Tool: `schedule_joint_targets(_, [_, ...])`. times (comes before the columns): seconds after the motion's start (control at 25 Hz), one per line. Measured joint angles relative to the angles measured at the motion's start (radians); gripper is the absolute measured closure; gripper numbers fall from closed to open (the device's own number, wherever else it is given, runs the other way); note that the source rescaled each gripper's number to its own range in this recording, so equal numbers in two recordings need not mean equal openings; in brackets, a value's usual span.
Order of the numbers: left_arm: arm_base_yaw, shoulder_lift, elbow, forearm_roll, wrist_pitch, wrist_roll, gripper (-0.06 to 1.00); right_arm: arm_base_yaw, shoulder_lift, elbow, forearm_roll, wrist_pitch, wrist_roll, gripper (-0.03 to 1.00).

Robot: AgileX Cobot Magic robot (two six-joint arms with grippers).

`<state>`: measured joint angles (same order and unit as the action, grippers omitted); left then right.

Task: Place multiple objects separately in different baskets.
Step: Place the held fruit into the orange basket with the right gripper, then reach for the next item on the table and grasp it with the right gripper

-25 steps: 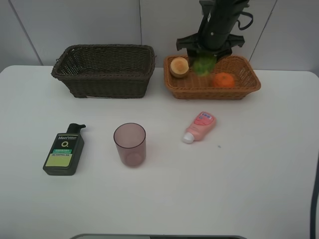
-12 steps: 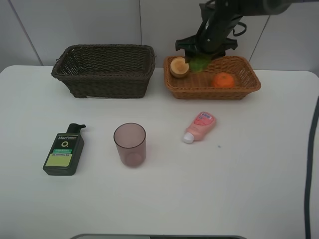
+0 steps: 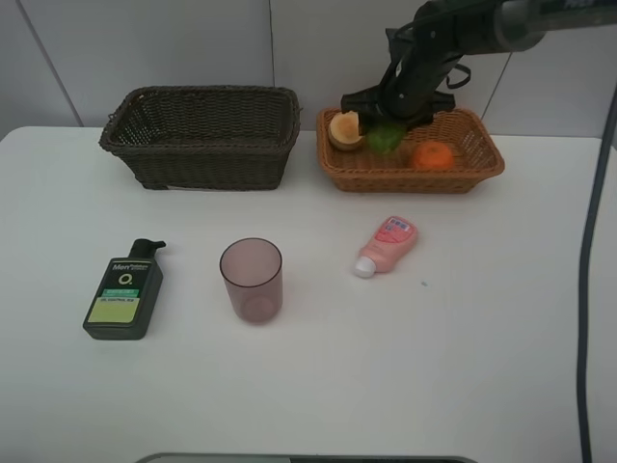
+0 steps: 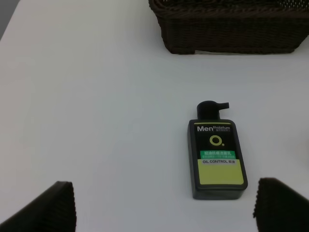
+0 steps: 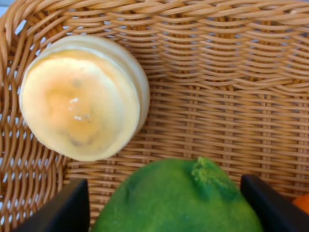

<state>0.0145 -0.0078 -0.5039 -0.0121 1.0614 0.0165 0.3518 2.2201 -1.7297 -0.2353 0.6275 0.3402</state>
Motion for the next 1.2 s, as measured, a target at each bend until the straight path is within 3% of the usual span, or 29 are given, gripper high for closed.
schedule_joint_targets(0.04, [0.000,0.000,0.000,0.000,0.000,0.000,-0.01,0.000,0.000,0.000,0.000,0.000,0.000,0.70])
schedule_joint_targets(0.16, [0.000,0.000,0.000,0.000,0.000,0.000,-0.01,0.000,0.000,0.000,0.000,-0.008,0.000,0.43])
schedule_joint_targets(0.28, [0.000,0.000,0.000,0.000,0.000,0.000,-0.01,0.000,0.000,0.000,0.000,-0.008,0.000,0.30])
schedule_joint_targets(0.52, [0.000,0.000,0.000,0.000,0.000,0.000,-0.01,0.000,-0.005,0.000,0.002,0.036,0.000,0.26])
schedule_joint_targets(0.8, [0.000,0.000,0.000,0.000,0.000,0.000,-0.01,0.007,-0.076,0.009,0.046,0.200,0.000,0.26])
schedule_joint_targets(0.96, [0.000,0.000,0.000,0.000,0.000,0.000,-0.01,0.020,-0.165,0.115,0.053,0.261,0.039,0.26])
schedule_joint_targets(1.2, [0.000,0.000,0.000,0.000,0.000,0.000,-0.01,0.026,-0.298,0.383,0.047,0.148,0.274,0.26])
